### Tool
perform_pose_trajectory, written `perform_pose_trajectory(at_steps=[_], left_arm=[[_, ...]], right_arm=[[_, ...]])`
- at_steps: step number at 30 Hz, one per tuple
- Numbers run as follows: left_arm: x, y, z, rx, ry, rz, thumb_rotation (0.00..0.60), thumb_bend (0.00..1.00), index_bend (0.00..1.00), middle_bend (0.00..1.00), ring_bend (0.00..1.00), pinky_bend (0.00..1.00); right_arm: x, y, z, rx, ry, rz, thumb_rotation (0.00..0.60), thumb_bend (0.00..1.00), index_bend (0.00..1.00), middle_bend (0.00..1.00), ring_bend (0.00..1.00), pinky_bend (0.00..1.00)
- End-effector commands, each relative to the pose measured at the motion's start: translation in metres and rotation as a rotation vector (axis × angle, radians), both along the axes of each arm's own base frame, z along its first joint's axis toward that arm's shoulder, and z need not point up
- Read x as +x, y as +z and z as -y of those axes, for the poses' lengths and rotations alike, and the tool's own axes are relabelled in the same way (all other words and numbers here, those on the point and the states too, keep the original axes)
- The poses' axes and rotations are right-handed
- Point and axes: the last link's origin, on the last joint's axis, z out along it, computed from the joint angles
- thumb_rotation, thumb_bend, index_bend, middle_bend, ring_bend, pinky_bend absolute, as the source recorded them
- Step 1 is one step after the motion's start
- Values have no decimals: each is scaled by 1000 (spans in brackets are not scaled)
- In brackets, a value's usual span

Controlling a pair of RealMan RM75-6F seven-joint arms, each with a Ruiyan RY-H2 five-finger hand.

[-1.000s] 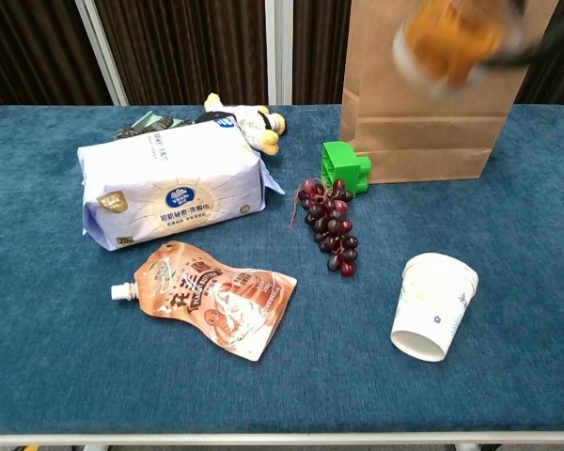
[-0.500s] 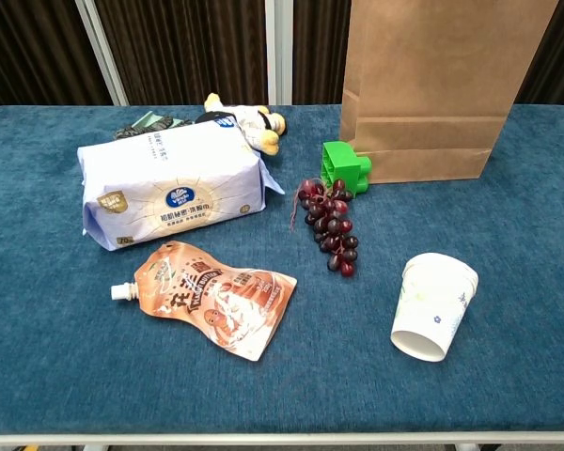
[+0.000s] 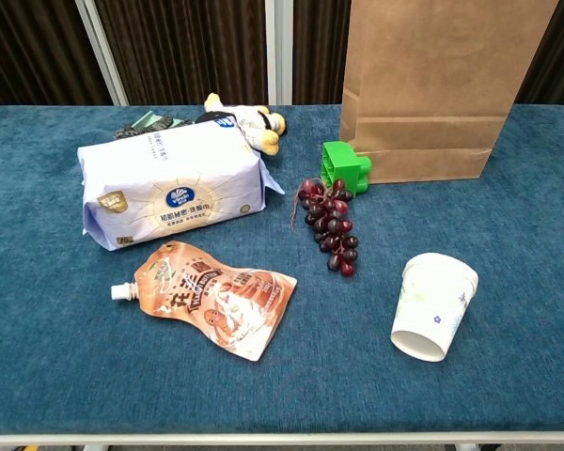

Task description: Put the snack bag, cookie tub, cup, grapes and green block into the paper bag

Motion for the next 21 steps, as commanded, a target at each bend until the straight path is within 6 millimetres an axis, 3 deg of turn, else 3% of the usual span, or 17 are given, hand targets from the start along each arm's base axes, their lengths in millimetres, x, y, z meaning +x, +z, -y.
perform_pose_trajectory(at_steps=[1,12,17,21], left_arm=[[0,0,0,-1,0,0,600,39,232,203,121,152],[-1,-1,0,-3,8,2,600,40,232,202,121,152],[-2,0,3,3,12,4,600,40,232,203,121,153],[-3,0,4,3,16,5,600,40,232,203,121,152]], right_arm=[[-4,-12,7,18,-29,-22,600,214,438,508,329,505],[-5,-36,11,38,-43,-50,600,214,358,446,258,404],[-4,-40,8,64,-50,-64,600,213,170,318,147,314],[-6,-38,3,70,-48,-59,600,213,80,254,105,284]])
